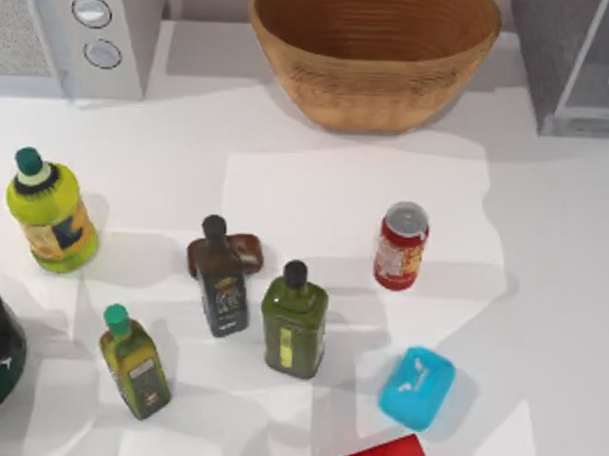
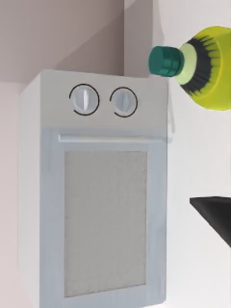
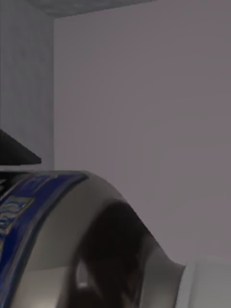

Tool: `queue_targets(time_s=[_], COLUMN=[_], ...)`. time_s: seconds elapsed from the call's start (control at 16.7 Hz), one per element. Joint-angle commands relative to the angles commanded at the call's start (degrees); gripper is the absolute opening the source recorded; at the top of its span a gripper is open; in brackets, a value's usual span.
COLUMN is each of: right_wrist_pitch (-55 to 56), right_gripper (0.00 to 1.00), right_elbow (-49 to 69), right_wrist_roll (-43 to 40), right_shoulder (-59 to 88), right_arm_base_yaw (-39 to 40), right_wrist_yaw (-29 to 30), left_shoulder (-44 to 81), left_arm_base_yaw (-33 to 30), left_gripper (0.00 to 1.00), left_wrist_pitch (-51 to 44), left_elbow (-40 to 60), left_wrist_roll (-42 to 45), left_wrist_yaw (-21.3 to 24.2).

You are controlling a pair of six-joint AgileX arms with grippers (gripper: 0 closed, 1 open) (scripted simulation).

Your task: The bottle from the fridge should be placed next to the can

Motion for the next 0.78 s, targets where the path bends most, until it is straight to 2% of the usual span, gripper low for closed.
queue_targets(time_s=[0.42,0.78], right_wrist_pitch=[-8.5,-8.2], right_gripper=[0.0,0.0], right_elbow=[2.4,1.5], right_wrist_roll=[0.1,0.1], right_shoulder=[-5.9,-6.6], right_arm_base_yaw=[0.0,-0.2], right_wrist_yaw=[-0.1,-0.2], left_shoulder=[0.0,0.0], left_arm_base_yaw=[0.0,0.0], left_gripper=[1.0,1.0], left_wrist_pitch=[0.0,0.0], left_elbow=[0.0,0.0], left_wrist_roll=[0.0,0.0], left_wrist_yaw=[0.0,0.0])
